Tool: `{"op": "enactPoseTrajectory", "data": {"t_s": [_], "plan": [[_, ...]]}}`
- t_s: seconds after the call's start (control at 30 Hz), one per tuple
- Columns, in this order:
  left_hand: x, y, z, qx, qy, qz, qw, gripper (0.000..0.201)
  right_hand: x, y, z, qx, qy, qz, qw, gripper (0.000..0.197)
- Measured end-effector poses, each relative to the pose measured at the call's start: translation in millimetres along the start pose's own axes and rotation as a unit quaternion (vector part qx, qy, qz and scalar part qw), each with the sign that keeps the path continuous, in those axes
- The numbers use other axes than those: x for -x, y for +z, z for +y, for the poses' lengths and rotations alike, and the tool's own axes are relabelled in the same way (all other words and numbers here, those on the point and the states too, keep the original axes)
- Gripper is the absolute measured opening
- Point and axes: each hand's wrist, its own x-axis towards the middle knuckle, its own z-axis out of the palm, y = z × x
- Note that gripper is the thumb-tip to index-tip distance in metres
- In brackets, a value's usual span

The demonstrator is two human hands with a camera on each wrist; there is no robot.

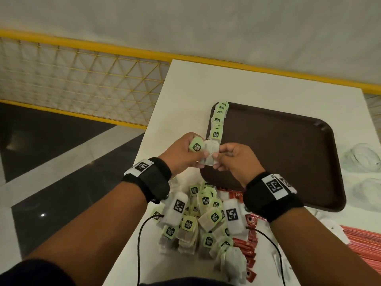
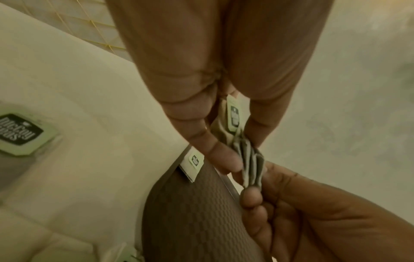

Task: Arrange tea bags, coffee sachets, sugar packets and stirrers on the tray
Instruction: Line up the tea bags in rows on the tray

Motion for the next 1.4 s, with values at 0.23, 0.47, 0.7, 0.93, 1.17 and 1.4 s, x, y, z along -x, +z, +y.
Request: {"op": "enactPoseTrajectory", "data": {"t_s": [0.23, 0.47, 0.7, 0.93, 1.17, 1.4], "plan": [[-11.1, 0.4, 9.7, 0.047, 0.025, 0.067, 0.996, 0.027, -3.7, -9.1, -4.7, -0.045, 0.014, 0.068, 0.997, 0.012], [-17.2, 1.1, 6.0, -0.037, 0.040, 0.138, 0.989, 0.022, -8.1, -12.7, 0.7, 0.062, -0.020, 0.136, 0.989, 0.011], [-15.8, 20.5, 2.0, -0.015, 0.049, 0.119, 0.992, 0.021, -5.4, 0.4, -1.1, 0.122, -0.083, 0.168, 0.975, 0.010], [-14.5, 20.1, 2.8, 0.098, 0.034, 0.087, 0.991, 0.022, -4.0, -0.6, -1.1, 0.118, -0.143, 0.099, 0.978, 0.015], [-14.8, 20.5, -1.3, 0.102, 0.048, 0.072, 0.991, 0.031, -14.8, -11.6, 2.3, 0.072, -0.096, 0.138, 0.983, 0.015], [-16.9, 16.1, -9.1, 0.143, 0.047, 0.064, 0.986, 0.031, -18.4, -25.6, -8.4, 0.043, -0.049, 0.069, 0.996, 0.008]]}}
